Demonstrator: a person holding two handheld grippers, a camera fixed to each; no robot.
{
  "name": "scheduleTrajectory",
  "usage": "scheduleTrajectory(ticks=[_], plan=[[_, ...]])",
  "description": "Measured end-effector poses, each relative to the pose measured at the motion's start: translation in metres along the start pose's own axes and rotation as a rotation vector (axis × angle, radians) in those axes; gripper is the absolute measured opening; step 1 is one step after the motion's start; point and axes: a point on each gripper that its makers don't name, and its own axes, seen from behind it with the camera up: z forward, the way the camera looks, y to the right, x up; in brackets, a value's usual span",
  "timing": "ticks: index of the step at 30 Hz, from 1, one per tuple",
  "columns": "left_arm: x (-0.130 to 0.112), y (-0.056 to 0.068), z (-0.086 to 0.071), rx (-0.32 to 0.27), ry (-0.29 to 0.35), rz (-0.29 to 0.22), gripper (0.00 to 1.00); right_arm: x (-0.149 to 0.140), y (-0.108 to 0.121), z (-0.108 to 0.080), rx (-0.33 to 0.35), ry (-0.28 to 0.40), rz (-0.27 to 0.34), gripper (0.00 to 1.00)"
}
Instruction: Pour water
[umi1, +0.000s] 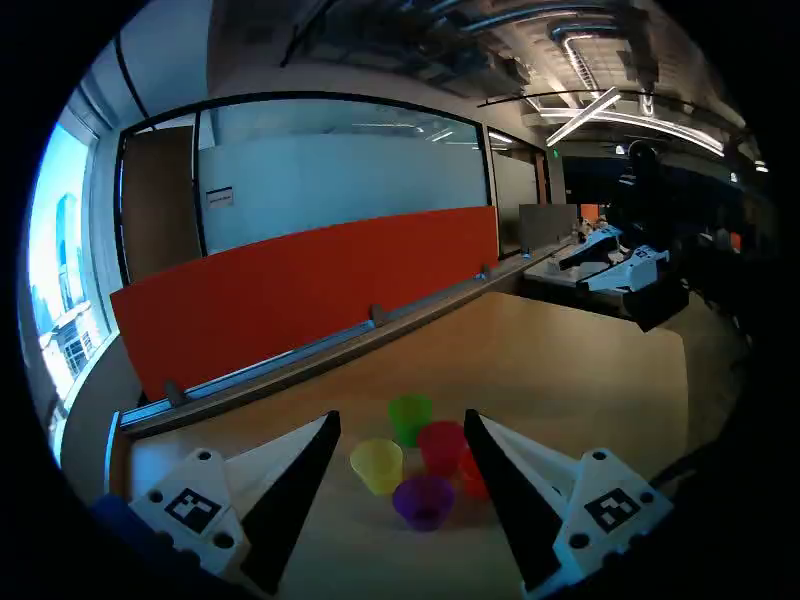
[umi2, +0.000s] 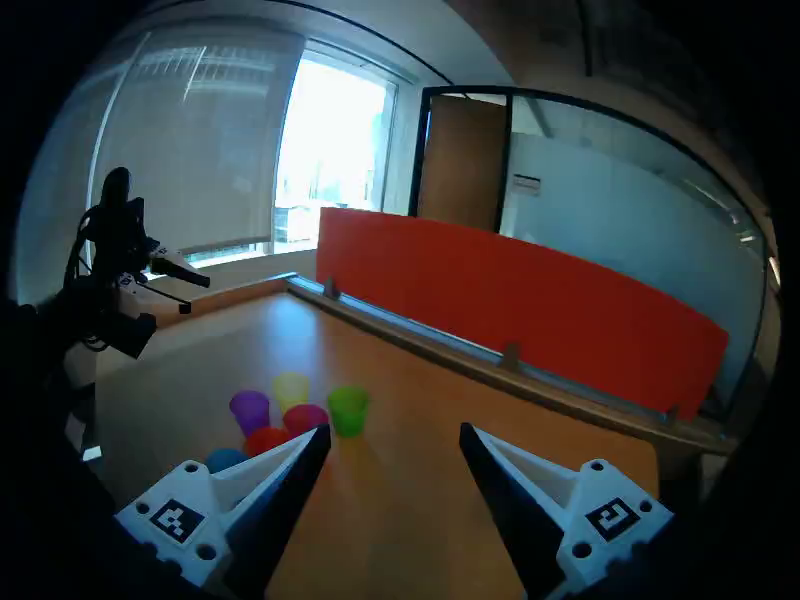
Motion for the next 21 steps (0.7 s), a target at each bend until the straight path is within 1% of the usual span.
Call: scheduleTrajectory(ticks=[5, 11, 15, 21], plan=[[-0.008, 0.010, 0.003, -0.045, -0.020, 0.024, 0.92, -0.004, -0.003, 0.000, 0.017, -0.015, -0.005, 1.00], [-0.026, 0.023, 0.009, -0.108, -0.082, 0.042, 0.92, -0.008, -0.006, 0.002, 0.027, -0.031, -0.018, 1.00], [-0.035, 0.034, 0.011, -0.155, -0.109, 0.064, 0.92, -0.009, -0.009, 0.004, 0.041, -0.037, -0.017, 1.00], [-0.045, 0.050, 0.012, -0.220, -0.135, 0.071, 0.92, -0.013, -0.009, 0.007, 0.050, -0.047, -0.020, 1.00]])
